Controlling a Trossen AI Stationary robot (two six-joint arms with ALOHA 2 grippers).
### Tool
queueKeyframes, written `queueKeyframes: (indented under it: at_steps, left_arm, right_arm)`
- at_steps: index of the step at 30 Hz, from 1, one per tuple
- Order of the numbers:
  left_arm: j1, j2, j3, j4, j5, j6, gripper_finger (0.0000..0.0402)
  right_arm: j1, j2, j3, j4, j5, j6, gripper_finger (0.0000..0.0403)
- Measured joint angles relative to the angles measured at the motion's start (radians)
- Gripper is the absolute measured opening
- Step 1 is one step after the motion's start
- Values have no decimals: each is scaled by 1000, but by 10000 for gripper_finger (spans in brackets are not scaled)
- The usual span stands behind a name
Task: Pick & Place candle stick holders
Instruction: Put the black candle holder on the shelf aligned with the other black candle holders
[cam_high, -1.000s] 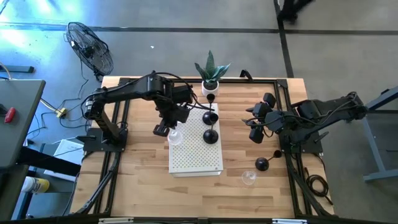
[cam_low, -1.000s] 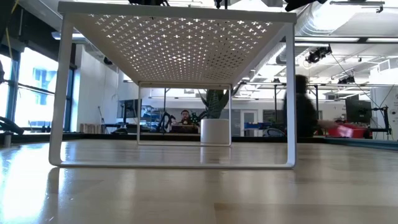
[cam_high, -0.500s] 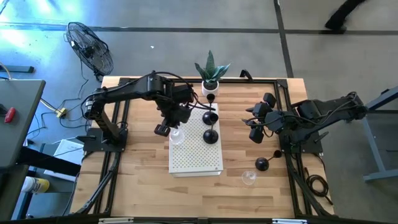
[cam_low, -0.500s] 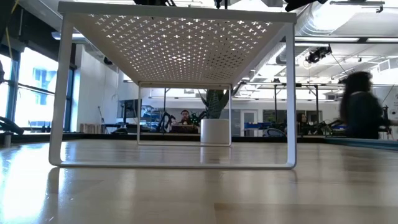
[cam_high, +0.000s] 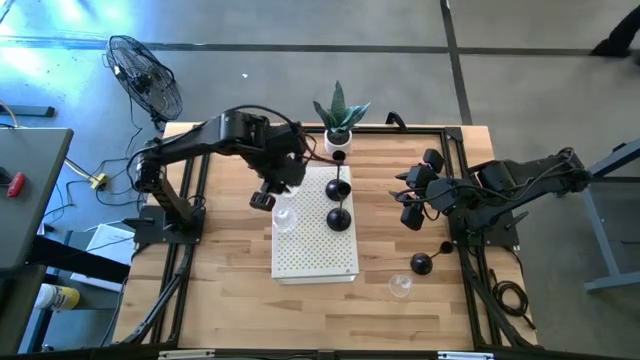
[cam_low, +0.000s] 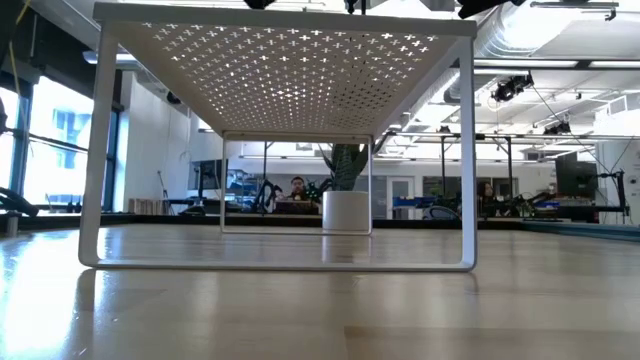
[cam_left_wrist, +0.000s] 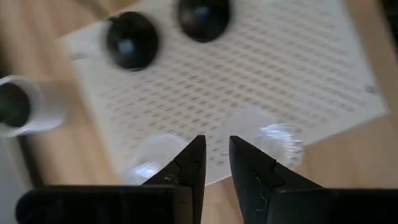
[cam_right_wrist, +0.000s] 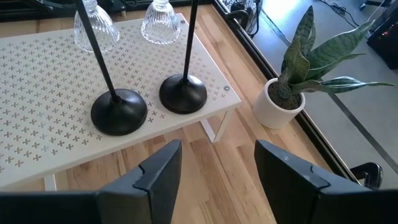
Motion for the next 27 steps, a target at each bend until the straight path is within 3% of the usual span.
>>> queueKeyframes:
  at_steps: [4,9,20,27]
  left_arm:
    - [0,0,74,-41,-120,-55,67]
    - [0,-2,153,-49,-143,-147,67]
    - [0,-24,241,-48,133,-323,67]
    - [-30,-26,241,-48,209,-359,67]
  right_arm:
    - [0,0,0,0,0,0,195]
    - [0,0,0,0,-4,0,195]
    - [0,0,0,-1,-38,5,195]
    - [0,0,0,3,-154,28,195]
